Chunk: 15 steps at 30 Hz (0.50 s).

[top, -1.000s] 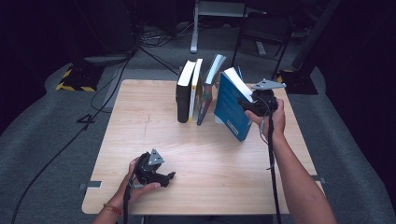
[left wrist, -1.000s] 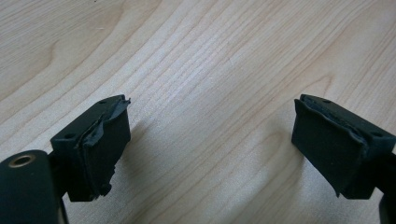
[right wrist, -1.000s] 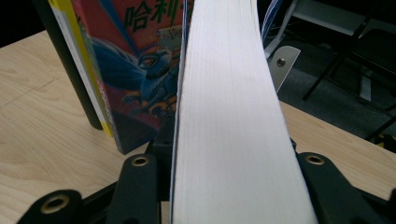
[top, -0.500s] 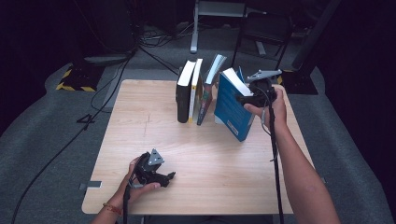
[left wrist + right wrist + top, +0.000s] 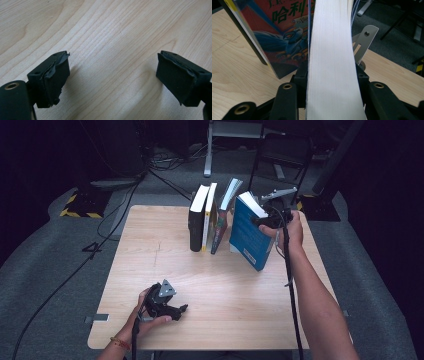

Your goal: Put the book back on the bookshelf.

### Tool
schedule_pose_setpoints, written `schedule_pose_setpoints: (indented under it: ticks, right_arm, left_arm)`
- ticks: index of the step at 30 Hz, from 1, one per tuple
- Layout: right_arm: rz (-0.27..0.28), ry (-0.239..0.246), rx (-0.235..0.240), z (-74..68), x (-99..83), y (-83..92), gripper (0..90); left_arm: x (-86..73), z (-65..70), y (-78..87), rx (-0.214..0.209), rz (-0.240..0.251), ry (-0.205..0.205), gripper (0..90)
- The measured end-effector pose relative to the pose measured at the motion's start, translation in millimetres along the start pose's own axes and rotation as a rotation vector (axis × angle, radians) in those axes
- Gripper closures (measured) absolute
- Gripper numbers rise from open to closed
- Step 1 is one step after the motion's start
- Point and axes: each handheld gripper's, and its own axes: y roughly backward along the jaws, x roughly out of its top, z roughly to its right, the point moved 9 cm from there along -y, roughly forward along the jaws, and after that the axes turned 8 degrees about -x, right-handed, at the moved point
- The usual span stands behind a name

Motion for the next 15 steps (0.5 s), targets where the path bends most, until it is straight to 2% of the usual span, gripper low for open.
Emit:
schedule_pose_setpoints:
  ticks: [4,9,15]
  right_arm:
    - [-0.018,-0.044,-0.014,4.3,7.0,0.3,60.2]
    - [0.010,-0.069,-0.080,13.5,28.0,5.9,60.1]
    - [0.042,-0.110,-0.103,16.3,41.0,-2.0,60.1]
  left_arm:
    - [-0.1,0.5,-0.1,-0.004,-0.001,-0.002,11.6]
    - [0.5,1.6,-0.7,-0.008,0.000,-0.002,11.6]
    - [1.0,3.3,-1.4,-0.016,-0.004,-0.017,11.6]
